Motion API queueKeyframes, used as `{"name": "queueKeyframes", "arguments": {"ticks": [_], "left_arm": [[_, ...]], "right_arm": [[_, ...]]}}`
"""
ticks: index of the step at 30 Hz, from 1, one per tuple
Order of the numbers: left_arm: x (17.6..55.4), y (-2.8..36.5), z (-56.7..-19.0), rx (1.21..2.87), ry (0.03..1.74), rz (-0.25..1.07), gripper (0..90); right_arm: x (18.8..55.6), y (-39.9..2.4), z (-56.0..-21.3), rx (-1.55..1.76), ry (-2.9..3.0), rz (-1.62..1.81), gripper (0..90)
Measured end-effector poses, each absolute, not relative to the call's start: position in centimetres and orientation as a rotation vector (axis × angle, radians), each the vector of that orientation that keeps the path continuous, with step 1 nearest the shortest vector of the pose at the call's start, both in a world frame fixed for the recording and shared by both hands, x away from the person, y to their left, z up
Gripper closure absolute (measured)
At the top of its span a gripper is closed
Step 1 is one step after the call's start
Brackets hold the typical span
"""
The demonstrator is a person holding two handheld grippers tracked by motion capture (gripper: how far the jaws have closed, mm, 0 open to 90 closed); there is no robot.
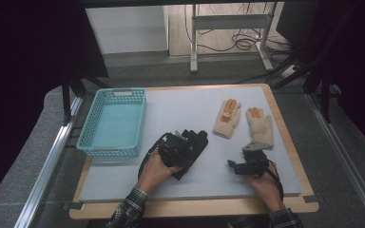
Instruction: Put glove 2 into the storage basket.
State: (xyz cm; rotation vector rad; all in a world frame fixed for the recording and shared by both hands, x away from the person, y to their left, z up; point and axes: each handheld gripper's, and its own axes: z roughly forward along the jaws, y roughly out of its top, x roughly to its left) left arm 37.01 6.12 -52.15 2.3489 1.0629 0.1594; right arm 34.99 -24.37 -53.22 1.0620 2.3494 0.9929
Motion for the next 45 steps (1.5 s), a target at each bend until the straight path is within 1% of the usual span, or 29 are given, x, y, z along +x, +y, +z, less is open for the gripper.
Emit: {"name": "queueKeyframes", "arguments": {"ticks": [4, 6, 9, 10, 11, 14, 16, 21, 23, 24, 26, 31, 37, 45], "left_arm": [[36.9, 5.6, -52.7, 2.406, 1.07, 0.261, 0.0], [37.2, 5.8, -52.9, 2.376, 1.092, 0.248, 0.0], [37.2, 5.8, -52.8, 2.379, 1.099, 0.254, 0.0], [37.1, 5.8, -52.7, 2.385, 1.087, 0.253, 1.9], [36.9, 5.7, -52.6, 2.391, 1.073, 0.258, 5.4], [37.1, 6.1, -52.3, 2.383, 1.083, 0.241, 12.4], [37.3, 6.6, -52.0, 2.359, 1.105, 0.239, 25.5], [37.4, 7.1, -51.9, 2.342, 1.115, 0.283, 45.4], [37.4, 7.2, -51.7, 2.347, 1.108, 0.306, 55.1], [37.5, 7.3, -51.7, 2.35, 1.104, 0.304, 59.0], [37.7, 7.6, -51.5, 2.338, 1.105, 0.284, 63.2], [38.1, 7.6, -50.6, 2.328, 1.104, 0.273, 64.6], [38.6, 7.9, -48.4, 2.308, 1.099, 0.315, 63.9], [39.7, 9.5, -45.5, 2.264, 1.151, 0.353, 63.1]], "right_arm": [[35.0, -24.4, -53.2, 1.062, 2.349, 0.993, 20.3], [35.0, -24.4, -53.2, 1.062, 2.349, 0.993, 20.3], [35.0, -24.4, -53.2, 1.062, 2.349, 0.992, 20.3], [35.0, -24.4, -53.2, 1.062, 2.349, 0.993, 20.3], [35.0, -24.4, -53.2, 1.062, 2.349, 0.992, 20.3], [35.0, -24.4, -53.2, 1.062, 2.349, 0.992, 20.3], [35.0, -24.4, -53.2, 1.062, 2.349, 0.992, 20.3], [35.0, -24.4, -53.2, 1.063, 2.349, 0.992, 20.3], [35.0, -24.4, -53.2, 1.063, 2.349, 0.991, 20.3], [35.0, -24.4, -53.2, 1.062, 2.349, 0.991, 20.3], [35.0, -24.4, -53.2, 1.062, 2.349, 0.991, 20.3], [35.0, -24.4, -53.2, 1.063, 2.349, 0.992, 20.3], [35.0, -24.4, -53.2, 1.063, 2.35, 0.992, 20.3], [35.0, -24.4, -53.2, 1.062, 2.35, 0.992, 20.3]]}}
